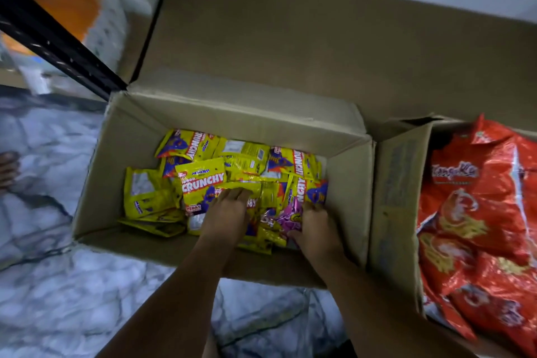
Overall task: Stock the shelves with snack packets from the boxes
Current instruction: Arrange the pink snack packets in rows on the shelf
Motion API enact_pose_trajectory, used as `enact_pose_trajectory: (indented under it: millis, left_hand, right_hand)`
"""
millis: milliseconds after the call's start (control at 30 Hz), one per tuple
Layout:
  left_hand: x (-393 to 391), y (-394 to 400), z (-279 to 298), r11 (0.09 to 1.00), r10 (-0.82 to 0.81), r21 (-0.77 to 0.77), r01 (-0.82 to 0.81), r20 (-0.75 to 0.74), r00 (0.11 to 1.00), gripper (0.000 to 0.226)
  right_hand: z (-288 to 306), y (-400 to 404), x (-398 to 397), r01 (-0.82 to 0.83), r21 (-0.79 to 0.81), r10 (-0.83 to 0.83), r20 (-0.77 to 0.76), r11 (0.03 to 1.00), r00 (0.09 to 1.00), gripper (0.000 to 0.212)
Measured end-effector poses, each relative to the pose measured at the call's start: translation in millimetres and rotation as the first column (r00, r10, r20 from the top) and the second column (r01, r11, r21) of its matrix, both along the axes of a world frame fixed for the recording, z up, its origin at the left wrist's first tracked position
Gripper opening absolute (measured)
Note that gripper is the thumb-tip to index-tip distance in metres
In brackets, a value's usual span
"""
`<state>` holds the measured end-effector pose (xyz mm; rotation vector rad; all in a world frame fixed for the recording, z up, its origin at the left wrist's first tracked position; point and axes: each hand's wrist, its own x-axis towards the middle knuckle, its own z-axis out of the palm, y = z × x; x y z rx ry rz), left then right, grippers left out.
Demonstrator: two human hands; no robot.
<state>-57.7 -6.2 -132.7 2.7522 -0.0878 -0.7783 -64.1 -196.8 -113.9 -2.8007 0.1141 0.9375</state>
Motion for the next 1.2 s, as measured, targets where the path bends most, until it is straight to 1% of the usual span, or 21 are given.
enact_pose_trajectory:
  millis: [133,233,333,467,667,767,833,900,933,1000,1033,1100,1200]
  left_hand:
    - [4,-3,-7,1.0,0.003,-0.001,-0.003,0.003,1.0,0.058]
    - [3,-4,0,1.0,0.007,-0.009,-0.007,0.009,1.0,0.058]
    - [-1,-8,21,1.0,0.012,-0.016,-0.011,0.018,1.0,0.056]
    - [0,-12,71,1.0,-0.005,-0.008,0.005,0.033,0.999,0.057]
    - [8,-14,186,0.999,-0.01,-0.046,0.017,0.138,0.99,0.056]
    - [14,-14,256,0.998,-0.028,-0.05,0.038,0.192,0.981,0.055]
    - [18,-16,307,0.997,-0.019,-0.073,0.038,0.246,0.969,0.054]
    - [23,-20,360,0.995,-0.015,-0.087,0.044,0.303,0.953,0.052]
    - [25,-23,385,0.995,-0.01,-0.094,0.044,0.33,0.944,0.05]
    - [31,-29,436,0.993,-0.009,-0.103,0.057,0.411,0.911,0.05]
    - [35,-32,462,0.992,-0.019,-0.105,0.072,0.44,0.898,0.051]
    - [42,-39,510,0.987,-0.06,-0.103,0.12,0.461,0.886,0.054]
    - [53,-48,575,0.974,-0.11,-0.108,0.198,0.541,0.834,0.052]
  right_hand:
    - [-9,2,5,-0.032,-0.008,0.032,0.001,0.999,0.999,0.034]
    - [-3,0,6,-0.081,-0.007,0.081,-0.005,0.997,0.997,0.036]
    - [18,-4,6,-0.109,-0.029,0.11,0.015,0.994,0.994,0.039]
    - [72,-8,4,-0.097,-0.025,0.097,-0.013,0.995,0.995,0.043]
    - [194,-12,11,-0.136,-0.027,0.137,0.06,0.99,0.989,0.042]
    - [267,-14,17,-0.127,-0.031,0.129,0.079,0.991,0.988,0.041]
    - [318,-16,21,-0.135,-0.07,0.143,0.125,0.988,0.982,0.046]
    - [368,-22,26,-0.1,-0.078,0.115,0.216,0.992,0.97,0.05]
    - [392,-26,28,-0.106,-0.098,0.127,0.241,0.99,0.962,0.053]
    - [435,-32,30,-0.172,-0.101,0.192,0.239,0.98,0.952,0.058]
    - [460,-35,30,-0.186,-0.078,0.2,0.262,0.98,0.944,0.061]
    - [516,-40,33,-0.148,-0.025,0.148,0.311,0.989,0.939,0.065]
    - [583,-51,37,-0.154,-0.013,0.146,0.404,0.988,0.903,0.068]
